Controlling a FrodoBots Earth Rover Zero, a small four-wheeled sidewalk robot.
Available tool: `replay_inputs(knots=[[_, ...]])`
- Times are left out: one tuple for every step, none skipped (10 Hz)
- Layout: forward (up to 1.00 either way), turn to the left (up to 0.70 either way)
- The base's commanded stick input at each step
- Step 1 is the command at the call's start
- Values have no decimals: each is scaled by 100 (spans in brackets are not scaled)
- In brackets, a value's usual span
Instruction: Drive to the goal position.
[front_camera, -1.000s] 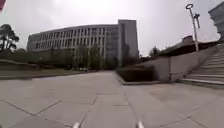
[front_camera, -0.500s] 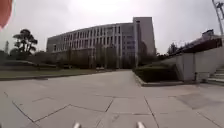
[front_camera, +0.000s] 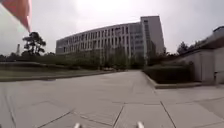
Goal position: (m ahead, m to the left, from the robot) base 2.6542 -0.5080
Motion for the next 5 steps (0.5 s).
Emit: replay_inputs(knots=[[85,-20],[85,-31],[85,-34],[85,-34],[85,-34]])
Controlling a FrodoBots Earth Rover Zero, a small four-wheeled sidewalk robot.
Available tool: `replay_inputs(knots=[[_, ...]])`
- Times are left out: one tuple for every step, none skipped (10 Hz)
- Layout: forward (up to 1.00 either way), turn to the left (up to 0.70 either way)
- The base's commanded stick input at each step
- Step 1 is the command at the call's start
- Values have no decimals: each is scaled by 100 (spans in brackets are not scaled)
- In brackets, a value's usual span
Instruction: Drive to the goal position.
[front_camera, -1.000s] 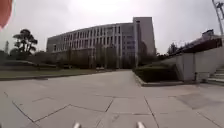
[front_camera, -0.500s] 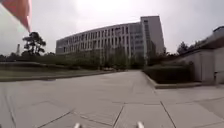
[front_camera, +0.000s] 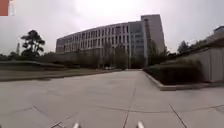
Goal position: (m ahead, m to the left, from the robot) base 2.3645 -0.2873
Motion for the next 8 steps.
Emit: replay_inputs(knots=[[85,-34],[85,-26],[85,-10],[85,0],[85,0],[85,0],[85,0],[85,0]])
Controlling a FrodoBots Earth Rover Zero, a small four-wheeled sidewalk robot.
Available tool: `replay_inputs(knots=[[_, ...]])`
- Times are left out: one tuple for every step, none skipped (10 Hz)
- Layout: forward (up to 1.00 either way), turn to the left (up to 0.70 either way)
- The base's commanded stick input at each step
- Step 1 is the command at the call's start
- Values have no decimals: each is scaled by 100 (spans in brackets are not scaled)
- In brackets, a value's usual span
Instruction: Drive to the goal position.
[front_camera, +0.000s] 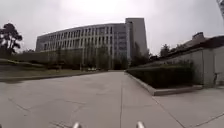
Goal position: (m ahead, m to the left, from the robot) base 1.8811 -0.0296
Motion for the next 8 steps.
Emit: replay_inputs(knots=[[85,0],[85,0],[85,0],[85,0],[85,0],[85,-15],[85,-28],[85,-34]])
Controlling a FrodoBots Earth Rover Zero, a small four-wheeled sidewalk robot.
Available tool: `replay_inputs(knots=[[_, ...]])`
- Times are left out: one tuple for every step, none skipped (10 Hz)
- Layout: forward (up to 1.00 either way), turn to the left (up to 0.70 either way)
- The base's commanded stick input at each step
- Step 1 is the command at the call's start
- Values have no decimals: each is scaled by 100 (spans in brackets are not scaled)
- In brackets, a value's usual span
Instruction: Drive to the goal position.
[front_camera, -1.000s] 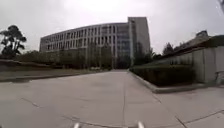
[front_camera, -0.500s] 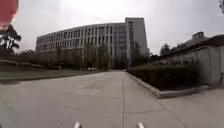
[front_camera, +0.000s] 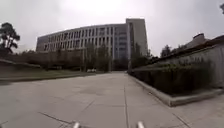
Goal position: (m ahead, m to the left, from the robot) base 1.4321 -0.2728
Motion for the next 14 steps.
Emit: replay_inputs(knots=[[85,-34],[85,-34],[85,-34],[85,-34],[85,-34],[85,-34],[85,-34],[85,-30],[85,-22],[85,0],[85,0],[85,0],[85,0],[85,0]])
